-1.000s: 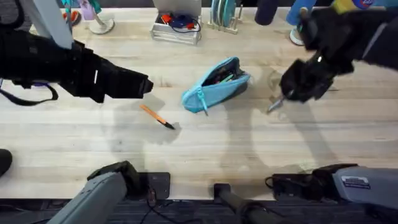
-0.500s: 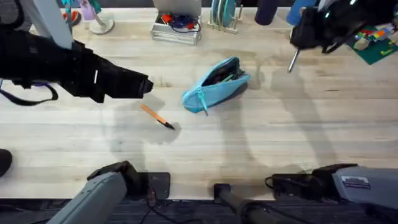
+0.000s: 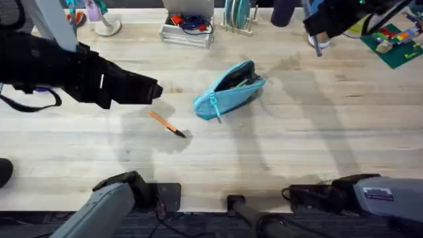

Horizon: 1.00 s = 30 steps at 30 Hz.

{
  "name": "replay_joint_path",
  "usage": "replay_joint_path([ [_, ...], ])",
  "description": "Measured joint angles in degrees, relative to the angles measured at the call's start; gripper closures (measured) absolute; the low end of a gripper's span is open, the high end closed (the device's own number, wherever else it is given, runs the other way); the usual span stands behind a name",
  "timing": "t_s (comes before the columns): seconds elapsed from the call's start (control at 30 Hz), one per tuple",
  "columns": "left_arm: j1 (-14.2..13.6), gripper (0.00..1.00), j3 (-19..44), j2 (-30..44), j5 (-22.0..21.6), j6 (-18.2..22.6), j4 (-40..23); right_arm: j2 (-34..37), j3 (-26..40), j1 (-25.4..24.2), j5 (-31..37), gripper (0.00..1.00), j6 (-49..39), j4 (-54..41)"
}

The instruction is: Unzip the bag, pick up the pens from the table one at a time and place them inside, then zip the bag closed.

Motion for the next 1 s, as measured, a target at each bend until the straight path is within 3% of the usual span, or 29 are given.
replay_joint_path([
  [0.43, 0.00, 0.006, 0.00, 0.00, 0.00, 0.00, 0.00, 0.00, 0.00, 0.17, -16.78, 0.969, -29.42, 0.04],
  [1.0, 0.00, 0.005, 0.00, 0.00, 0.00, 0.00, -0.02, 0.00, 0.00, 6.97, -20.58, 0.969, -50.64, -3.72],
])
